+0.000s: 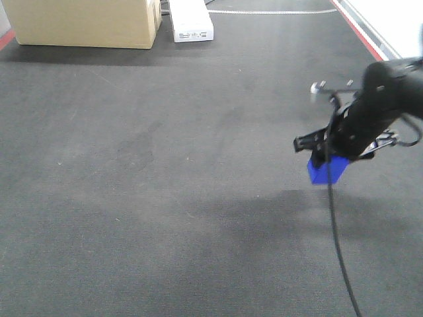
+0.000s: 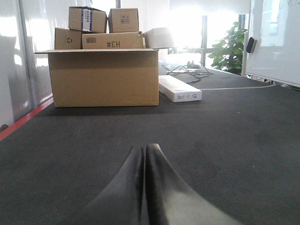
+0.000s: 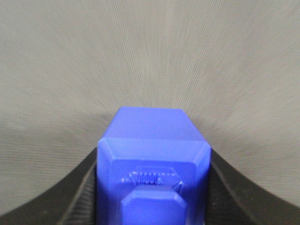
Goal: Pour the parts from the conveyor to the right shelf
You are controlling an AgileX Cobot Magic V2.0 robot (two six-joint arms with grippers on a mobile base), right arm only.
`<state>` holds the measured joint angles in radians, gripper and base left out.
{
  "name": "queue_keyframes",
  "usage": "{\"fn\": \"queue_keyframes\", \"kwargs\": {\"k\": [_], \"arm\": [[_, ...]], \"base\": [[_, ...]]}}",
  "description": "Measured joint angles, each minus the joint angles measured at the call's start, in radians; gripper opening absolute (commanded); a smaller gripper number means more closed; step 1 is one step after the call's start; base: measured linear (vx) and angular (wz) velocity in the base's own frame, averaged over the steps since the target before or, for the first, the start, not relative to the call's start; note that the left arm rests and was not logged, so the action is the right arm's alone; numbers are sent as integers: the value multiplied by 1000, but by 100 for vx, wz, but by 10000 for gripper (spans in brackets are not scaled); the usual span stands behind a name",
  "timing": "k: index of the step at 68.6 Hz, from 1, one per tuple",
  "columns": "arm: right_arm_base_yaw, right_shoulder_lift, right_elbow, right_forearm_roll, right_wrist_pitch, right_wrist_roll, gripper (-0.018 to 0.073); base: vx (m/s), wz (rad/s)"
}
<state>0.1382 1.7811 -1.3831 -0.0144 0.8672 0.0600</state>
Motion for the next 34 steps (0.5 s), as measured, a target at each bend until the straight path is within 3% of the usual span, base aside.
{"fn": "queue_keyframes", "kwargs": {"k": [15,34], "arm": [[0,-222,202,-34,-167,0,-9],[0,-555,439,-69,-276,0,-9]], "base": [[0,0],[0,0]]}}
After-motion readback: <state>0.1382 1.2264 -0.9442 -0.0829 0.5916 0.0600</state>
